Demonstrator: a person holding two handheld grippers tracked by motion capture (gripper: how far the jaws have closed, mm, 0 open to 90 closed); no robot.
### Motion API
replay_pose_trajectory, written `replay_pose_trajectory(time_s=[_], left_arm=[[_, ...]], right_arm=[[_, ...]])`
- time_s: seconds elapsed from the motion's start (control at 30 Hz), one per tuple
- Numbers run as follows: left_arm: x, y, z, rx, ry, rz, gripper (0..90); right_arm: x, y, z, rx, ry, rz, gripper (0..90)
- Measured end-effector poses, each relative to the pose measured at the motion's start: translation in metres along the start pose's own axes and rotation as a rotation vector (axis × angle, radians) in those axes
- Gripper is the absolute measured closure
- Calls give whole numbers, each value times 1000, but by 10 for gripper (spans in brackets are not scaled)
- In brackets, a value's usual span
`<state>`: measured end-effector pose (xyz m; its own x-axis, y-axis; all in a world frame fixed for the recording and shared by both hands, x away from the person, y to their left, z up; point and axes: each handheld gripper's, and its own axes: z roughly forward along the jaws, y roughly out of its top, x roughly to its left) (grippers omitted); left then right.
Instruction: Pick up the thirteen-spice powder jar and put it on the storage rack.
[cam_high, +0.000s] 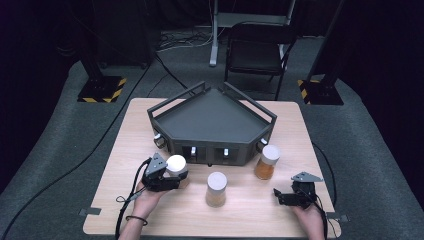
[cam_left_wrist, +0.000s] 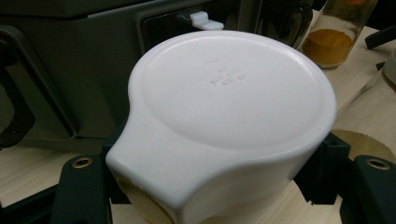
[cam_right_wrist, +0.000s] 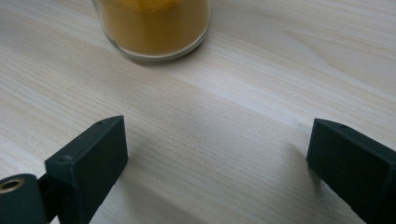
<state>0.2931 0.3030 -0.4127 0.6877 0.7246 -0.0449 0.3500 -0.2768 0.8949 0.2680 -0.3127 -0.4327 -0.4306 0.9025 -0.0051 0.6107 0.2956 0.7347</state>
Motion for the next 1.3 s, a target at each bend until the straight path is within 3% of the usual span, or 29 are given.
replay_pose_trajectory(time_s=[0.53, 1.3], left_arm=[[3, 30, -19, -26, 22, 16, 300], [7, 96, -46, -37, 80, 53, 301]], right_arm=[[0, 0, 0, 0, 0, 0, 44], [0, 0, 0, 0, 0, 0, 44]])
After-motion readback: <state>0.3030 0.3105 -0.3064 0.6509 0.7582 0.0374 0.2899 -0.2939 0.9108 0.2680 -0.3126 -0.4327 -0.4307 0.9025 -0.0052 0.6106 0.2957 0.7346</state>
